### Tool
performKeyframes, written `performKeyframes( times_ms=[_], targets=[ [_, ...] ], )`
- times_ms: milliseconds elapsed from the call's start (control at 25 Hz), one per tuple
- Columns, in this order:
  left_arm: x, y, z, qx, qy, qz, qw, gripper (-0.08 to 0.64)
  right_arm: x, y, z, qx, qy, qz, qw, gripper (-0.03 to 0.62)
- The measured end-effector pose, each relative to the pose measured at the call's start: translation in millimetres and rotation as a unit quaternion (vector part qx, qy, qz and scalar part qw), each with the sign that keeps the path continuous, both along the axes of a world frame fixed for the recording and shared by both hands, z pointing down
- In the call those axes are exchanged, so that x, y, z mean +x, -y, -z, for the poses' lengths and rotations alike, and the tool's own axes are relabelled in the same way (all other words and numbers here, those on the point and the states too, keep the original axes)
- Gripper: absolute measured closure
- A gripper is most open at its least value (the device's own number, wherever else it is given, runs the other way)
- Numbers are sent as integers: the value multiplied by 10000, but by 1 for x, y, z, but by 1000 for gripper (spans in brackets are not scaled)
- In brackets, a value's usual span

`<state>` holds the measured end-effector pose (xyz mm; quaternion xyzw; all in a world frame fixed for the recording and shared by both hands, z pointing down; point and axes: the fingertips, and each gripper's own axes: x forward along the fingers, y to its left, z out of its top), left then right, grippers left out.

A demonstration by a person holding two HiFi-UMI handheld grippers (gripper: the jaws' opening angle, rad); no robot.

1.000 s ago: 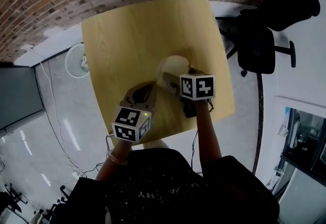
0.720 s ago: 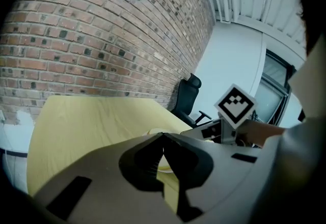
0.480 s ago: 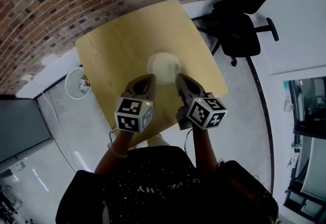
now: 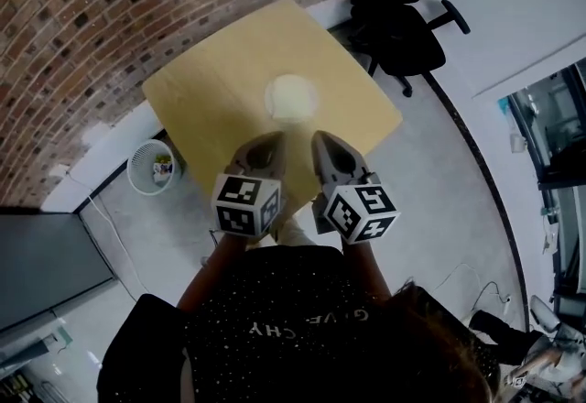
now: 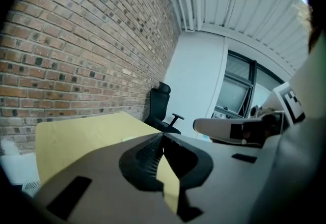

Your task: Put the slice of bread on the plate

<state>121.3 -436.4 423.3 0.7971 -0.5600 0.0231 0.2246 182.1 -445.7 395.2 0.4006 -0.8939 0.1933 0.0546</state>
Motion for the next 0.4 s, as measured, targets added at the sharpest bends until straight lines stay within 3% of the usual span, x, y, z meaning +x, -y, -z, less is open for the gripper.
performKeyframes(
  times_ms=[400],
  targets=[
    [7,-32,-4,9,6,-200,9998,549,3,-37,-11,-213,82,-87,9997,580]
  ],
)
